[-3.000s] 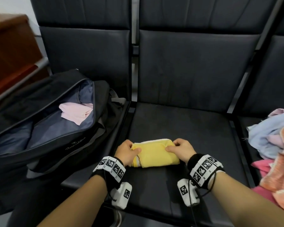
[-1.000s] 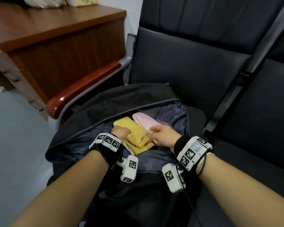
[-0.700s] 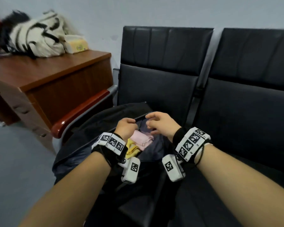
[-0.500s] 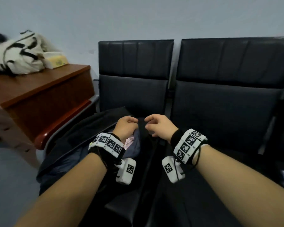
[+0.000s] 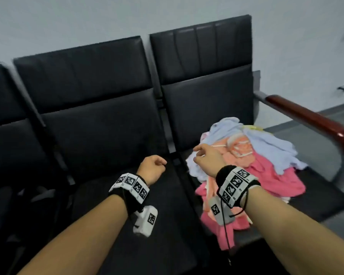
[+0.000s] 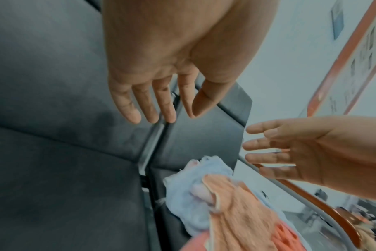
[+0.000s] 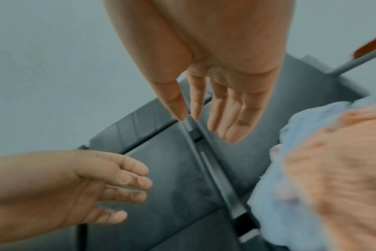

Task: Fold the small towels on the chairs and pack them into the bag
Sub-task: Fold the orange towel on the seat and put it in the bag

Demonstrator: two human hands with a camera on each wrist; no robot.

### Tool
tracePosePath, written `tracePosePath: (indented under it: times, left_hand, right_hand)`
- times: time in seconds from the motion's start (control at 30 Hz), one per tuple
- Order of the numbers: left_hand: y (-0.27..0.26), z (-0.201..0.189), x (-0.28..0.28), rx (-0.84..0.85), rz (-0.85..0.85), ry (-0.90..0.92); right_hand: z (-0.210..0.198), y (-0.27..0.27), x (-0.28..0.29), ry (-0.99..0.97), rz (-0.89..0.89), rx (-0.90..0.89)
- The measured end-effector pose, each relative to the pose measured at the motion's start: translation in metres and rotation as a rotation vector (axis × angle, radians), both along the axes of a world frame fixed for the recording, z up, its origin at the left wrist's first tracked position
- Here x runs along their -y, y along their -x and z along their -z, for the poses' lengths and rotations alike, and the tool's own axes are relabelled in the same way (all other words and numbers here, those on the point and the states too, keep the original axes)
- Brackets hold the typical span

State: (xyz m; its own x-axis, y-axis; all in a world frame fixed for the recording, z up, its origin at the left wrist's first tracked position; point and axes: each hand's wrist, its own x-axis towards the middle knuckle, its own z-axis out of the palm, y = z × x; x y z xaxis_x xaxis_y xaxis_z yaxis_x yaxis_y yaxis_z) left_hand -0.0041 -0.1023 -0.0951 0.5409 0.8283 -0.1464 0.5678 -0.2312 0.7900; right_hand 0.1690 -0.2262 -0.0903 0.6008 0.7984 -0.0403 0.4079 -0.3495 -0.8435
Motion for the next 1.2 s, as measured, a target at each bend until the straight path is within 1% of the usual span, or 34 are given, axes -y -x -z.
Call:
tracePosePath:
  times: [0.1,0.17,0.27,0.37,0.47,0.6,0.7,0.77,0.83,0.93,1.03,1.1,1.2]
  left_hand:
    - [-0.063,0.031,0.022,0.009,0.080,0.032]
    - [-0.093,0.048,0.032,0.005,0.117,0.067]
    - [-0.124,0.069,0.040,-0.034,0.177,0.094]
    - [-0.141,0.081,0.045,-0.046,0.237,0.195]
    - [-0.154,0.089,0.048,-0.063,0.258,0.269]
    - [-0.162,0.097,0.052,-0.084,0.265,0.213]
    - [-0.163,0.098,0.052,-0.016,0.229,0.168]
    - [-0.163,0.093,0.052,0.074,0.167,0.132]
    - [-0.161,0.080,0.053,0.191,0.061,0.096]
    - [-0.155,0.050,0.054,0.337,-0.019,0.060]
    - [-0.141,0.010,0.050,0.461,-0.024,0.055]
    - [-0.124,-0.018,0.048,0.508,0.001,0.019]
    - [-0.093,-0.056,0.049,0.541,0.083,-0.020]
  right_hand:
    - [0.034,-0.057,0.030,0.085,0.040,0.080]
    - [0.053,-0.082,0.038,0.142,0.006,0.113]
    - [0.076,-0.105,0.037,0.204,-0.096,0.184]
    - [0.093,-0.115,0.032,0.289,-0.183,0.308]
    - [0.098,-0.121,0.031,0.344,-0.210,0.310]
    - [0.095,-0.128,0.037,0.348,-0.187,0.307]
    - [0.091,-0.128,0.043,0.359,-0.156,0.305]
    - [0.086,-0.126,0.046,0.373,-0.151,0.301]
    - [0.076,-0.123,0.047,0.351,-0.157,0.267]
    - [0.054,-0.114,0.045,0.215,-0.140,0.267]
    - [0.025,-0.096,0.039,-0.016,-0.114,0.286]
    - [0.005,-0.081,0.031,-0.150,-0.100,0.304]
    - [-0.023,-0.058,0.020,-0.273,-0.114,0.387]
